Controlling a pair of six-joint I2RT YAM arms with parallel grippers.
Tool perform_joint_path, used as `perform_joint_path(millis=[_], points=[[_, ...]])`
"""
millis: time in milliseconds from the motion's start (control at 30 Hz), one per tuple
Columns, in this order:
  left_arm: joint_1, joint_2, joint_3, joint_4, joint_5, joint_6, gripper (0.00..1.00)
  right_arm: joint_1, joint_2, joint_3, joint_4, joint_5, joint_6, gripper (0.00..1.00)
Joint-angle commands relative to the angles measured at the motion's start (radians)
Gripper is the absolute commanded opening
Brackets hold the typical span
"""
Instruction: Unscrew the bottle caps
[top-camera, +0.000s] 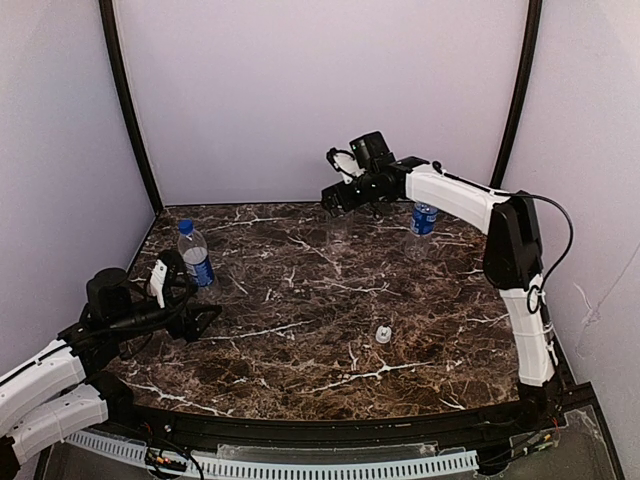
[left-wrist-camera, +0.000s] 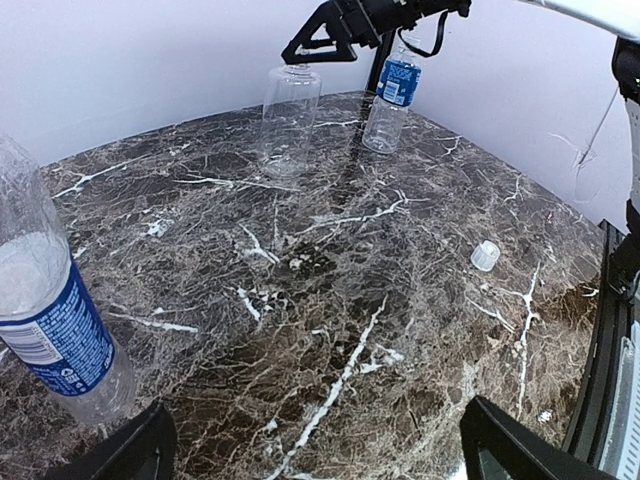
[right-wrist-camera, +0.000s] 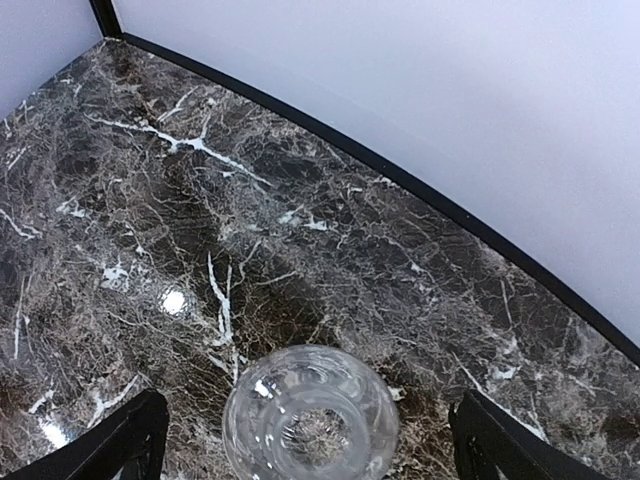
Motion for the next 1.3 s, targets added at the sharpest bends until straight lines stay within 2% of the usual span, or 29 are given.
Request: perform_joint_path(millis=[0,200,333,467,733,933,1267], points=[[0.009,-0.008,-0.02,0.024,0.012,-0.004,1.0,-0.028,-0.16,0.04,-0.019,0.024,-0.034,0.99],[0.017,-0.021,-0.026,0.029,0.014,-0.005,1.0,-0.127,-0.316,-0.05,-0.212,0.202,0.021,0.99],[0.021,-0.026,-0.025,0.03,0.012,-0.002,1.0,-0.199,-0.335,-0.069,-0.409,0.262,0.072,0.99],[0.022,-0.025,-0.026,0.031,0.014,-0.003,1.0,-0.225,-0.332,-0.093,-0.468,0.276,0.071,0.98],[0.03,-0.029,-0.027,0.028,0.024,-0.008,1.0,-0.278,-0.264,-0.074,-0.484,0.127,0.1,0.75],[0.034,-0.029,-0.028,0.029,0.028,-0.008,1.0,-0.28,-0.203,-0.044,-0.485,0.142,0.092,0.63],[0.038,-0.029,-0.028,0.031,0.032,-0.009,1.0,-0.28,-0.206,-0.046,-0.48,0.154,0.08,0.37]])
